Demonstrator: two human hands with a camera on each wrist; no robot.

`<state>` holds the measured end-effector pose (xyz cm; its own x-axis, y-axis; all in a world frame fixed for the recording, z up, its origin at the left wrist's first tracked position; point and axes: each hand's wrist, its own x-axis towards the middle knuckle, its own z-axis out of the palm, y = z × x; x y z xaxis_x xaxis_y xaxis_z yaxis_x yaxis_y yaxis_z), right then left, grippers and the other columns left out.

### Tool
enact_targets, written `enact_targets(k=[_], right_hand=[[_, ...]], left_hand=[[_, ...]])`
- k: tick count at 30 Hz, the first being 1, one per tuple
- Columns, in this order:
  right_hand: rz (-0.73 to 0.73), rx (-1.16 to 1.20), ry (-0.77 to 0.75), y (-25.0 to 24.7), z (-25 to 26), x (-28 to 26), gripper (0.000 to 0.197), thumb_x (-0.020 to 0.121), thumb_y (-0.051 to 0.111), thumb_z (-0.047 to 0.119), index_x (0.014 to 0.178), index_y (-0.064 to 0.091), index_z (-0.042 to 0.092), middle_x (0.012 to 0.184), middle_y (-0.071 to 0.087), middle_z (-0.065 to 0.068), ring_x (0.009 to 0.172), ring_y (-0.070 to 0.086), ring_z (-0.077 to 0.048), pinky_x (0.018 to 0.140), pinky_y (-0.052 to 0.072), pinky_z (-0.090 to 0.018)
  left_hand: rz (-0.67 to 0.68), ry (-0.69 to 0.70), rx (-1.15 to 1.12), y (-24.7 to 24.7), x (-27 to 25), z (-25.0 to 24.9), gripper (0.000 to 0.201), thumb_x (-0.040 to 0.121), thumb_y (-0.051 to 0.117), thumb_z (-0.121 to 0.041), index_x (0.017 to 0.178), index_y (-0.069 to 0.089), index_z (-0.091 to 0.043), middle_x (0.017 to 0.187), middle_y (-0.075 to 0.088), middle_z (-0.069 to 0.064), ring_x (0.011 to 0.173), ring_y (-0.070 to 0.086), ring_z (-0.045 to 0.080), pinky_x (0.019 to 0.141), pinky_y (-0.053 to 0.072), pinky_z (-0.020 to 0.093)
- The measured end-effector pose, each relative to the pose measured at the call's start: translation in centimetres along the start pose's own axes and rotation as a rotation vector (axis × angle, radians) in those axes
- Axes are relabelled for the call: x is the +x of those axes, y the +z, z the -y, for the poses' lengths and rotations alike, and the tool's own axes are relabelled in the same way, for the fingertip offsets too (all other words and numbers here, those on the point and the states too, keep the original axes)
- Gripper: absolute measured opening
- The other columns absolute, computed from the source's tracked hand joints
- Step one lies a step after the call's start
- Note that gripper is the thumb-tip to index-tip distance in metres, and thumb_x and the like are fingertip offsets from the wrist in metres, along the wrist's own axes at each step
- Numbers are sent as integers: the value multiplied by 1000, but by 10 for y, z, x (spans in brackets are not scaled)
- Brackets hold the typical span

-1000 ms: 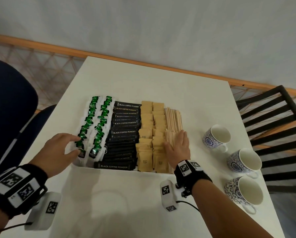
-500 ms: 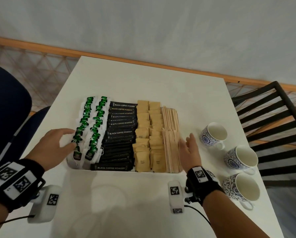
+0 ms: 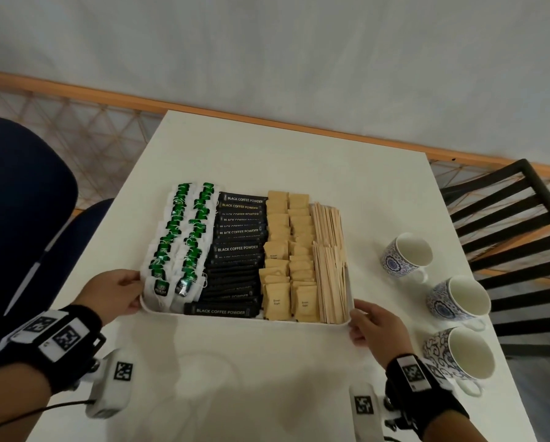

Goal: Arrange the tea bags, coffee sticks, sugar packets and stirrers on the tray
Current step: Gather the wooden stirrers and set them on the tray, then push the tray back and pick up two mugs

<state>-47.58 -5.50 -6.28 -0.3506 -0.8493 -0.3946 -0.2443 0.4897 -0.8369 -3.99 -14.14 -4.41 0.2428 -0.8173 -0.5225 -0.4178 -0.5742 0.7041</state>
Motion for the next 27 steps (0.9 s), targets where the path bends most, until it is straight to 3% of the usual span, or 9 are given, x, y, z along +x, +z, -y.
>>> enact_targets(k=[7, 19, 24, 27], right_hand=[[8, 50, 17, 3, 2, 0, 20, 90, 59, 6, 103, 70, 16, 59, 62, -5, 54, 55, -19, 64, 55, -35], [-25, 43, 53, 19, 31, 36, 21, 91, 52, -3, 101, 67, 7, 53, 57, -5, 51, 49, -19, 56, 51, -30], [-49, -12, 31, 38, 63, 80, 25, 91, 50, -2, 108, 66, 5, 55, 57, -6, 52, 50, -18, 61, 53, -33], [-76, -71, 30, 50, 81, 111, 26, 91, 51, 3, 111, 67, 6, 64, 63, -11, 58, 57, -22, 73, 58, -43]], left_hand=[[-12, -37, -121, 2, 3, 6, 26, 89, 52, 12, 112, 62, 6, 77, 63, 11, 66, 57, 24, 46, 52, 15], [4, -37, -126, -6, 37, -15, 21, 88, 53, 11, 86, 67, -6, 74, 62, 14, 67, 55, 24, 48, 53, 16], [-12, -32, -180, -14, 77, -44, 21, 87, 52, 12, 92, 66, -3, 81, 63, 15, 69, 58, 24, 49, 55, 19], [18, -51, -233, -19, 108, -63, 20, 87, 51, 13, 97, 65, 2, 81, 63, 14, 71, 58, 25, 50, 55, 20]])
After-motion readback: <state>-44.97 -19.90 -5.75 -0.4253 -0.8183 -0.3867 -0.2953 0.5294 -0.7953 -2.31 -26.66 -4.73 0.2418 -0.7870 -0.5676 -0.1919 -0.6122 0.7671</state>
